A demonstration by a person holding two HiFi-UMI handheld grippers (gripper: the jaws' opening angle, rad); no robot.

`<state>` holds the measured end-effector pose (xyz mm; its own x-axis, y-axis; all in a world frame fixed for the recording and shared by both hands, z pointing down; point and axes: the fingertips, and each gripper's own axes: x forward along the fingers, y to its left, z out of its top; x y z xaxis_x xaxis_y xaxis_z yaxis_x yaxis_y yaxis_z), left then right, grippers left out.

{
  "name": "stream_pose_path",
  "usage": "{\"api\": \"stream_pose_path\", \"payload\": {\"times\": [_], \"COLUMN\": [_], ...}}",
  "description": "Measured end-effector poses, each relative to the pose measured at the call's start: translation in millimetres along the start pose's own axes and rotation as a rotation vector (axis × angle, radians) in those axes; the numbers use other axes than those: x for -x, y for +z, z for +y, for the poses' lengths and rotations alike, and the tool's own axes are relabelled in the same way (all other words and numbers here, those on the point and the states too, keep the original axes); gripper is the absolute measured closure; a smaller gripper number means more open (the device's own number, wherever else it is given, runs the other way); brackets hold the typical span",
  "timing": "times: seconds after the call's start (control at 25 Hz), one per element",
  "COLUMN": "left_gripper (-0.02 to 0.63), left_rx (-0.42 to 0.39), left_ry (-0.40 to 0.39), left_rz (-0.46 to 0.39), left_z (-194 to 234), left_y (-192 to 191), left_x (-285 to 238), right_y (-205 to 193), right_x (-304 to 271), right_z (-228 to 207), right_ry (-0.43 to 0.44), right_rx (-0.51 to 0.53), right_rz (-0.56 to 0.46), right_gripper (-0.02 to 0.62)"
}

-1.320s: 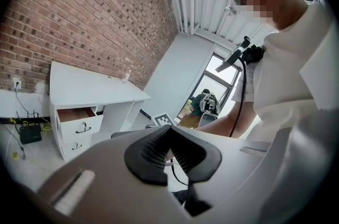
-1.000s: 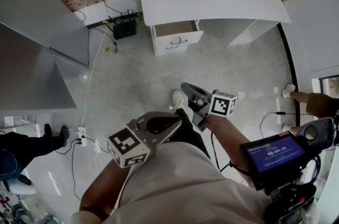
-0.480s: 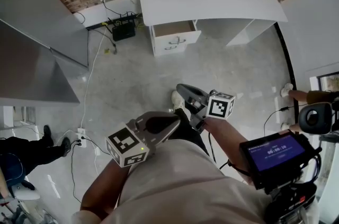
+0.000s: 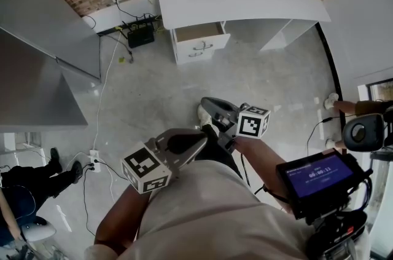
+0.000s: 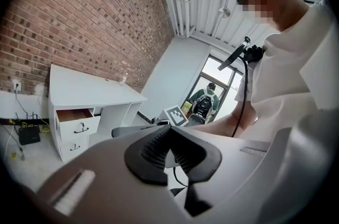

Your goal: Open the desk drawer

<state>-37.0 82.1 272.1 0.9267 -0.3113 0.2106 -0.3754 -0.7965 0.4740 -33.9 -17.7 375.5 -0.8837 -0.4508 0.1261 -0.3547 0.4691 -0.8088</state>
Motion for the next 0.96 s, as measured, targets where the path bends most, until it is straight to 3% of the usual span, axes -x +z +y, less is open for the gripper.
{"api": "stream_pose_path", "payload": {"times": [0.96], "left_gripper": [0.6], "left_rx": [0.037], "left_ry": [-0.007], "left_rz": [0.033], "left_z": [32.0], "left_y": [-3.9], "left_x": [-19.3], "right_y": [0.1], "right_x": [-19.1], "right_z": [-24.4], "right_ry": [-0.022], "right_rx": [0.068], "right_rz": [0.034], "right_gripper": [0.592]}}
